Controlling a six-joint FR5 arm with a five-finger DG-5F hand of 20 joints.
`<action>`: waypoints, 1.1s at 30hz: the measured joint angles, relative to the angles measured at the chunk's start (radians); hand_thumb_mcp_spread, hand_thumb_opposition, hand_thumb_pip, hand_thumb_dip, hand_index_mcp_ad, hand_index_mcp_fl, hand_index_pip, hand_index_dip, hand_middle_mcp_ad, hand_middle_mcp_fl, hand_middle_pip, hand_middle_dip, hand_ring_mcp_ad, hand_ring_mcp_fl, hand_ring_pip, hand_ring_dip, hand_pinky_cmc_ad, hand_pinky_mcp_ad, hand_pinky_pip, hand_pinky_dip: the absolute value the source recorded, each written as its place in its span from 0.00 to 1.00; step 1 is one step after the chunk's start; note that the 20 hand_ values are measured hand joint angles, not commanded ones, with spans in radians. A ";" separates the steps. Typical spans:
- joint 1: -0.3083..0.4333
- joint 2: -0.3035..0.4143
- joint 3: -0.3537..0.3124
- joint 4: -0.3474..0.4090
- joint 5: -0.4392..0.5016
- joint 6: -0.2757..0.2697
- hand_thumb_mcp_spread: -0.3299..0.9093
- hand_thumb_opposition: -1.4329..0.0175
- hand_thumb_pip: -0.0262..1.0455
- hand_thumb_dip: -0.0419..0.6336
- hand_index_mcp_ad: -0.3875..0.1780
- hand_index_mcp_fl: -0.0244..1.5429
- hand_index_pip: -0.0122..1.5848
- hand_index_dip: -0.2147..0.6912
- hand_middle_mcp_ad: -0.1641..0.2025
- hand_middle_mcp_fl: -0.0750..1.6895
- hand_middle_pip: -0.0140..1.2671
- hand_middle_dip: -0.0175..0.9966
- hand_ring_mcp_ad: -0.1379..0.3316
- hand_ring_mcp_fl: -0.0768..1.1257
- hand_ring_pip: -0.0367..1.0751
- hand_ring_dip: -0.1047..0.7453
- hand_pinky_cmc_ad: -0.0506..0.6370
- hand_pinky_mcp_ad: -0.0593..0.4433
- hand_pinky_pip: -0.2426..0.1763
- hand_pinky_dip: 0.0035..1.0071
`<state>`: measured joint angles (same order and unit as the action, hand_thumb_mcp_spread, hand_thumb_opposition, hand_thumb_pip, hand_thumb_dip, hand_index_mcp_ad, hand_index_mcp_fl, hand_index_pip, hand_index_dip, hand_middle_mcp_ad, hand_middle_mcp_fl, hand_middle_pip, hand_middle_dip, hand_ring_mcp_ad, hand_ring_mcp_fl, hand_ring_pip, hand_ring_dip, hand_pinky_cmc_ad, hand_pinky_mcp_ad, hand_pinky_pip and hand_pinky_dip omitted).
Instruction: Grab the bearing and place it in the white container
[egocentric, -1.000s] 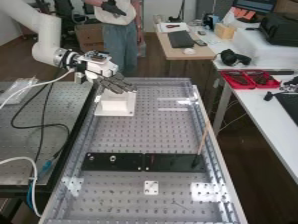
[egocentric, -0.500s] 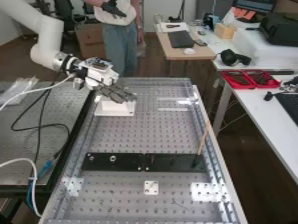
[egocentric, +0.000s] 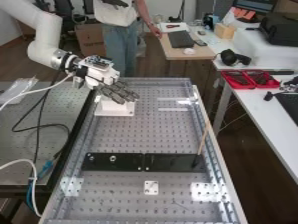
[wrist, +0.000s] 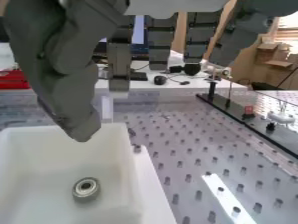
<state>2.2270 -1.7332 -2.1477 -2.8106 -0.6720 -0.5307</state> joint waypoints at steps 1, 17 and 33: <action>-0.004 0.012 0.000 0.003 -0.001 -0.010 0.51 0.42 0.68 0.43 0.40 0.01 0.55 0.21 0.57 0.06 0.12 0.15 0.58 0.08 0.11 0.12 0.51 0.41 0.40 0.22; -0.097 0.328 0.061 -0.016 -0.042 -0.255 0.45 0.46 0.63 0.39 0.44 0.03 0.28 0.25 0.59 0.06 0.11 0.17 0.59 0.08 0.11 0.12 0.52 0.44 0.39 0.26; -0.360 0.357 0.253 -0.243 -0.268 -0.294 0.45 0.49 0.52 0.36 0.45 0.04 0.12 0.37 0.62 0.05 0.12 0.17 0.62 0.08 0.11 0.12 0.52 0.48 0.37 0.26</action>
<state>1.8672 -1.3762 -1.8946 -3.0538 -0.9396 -0.8246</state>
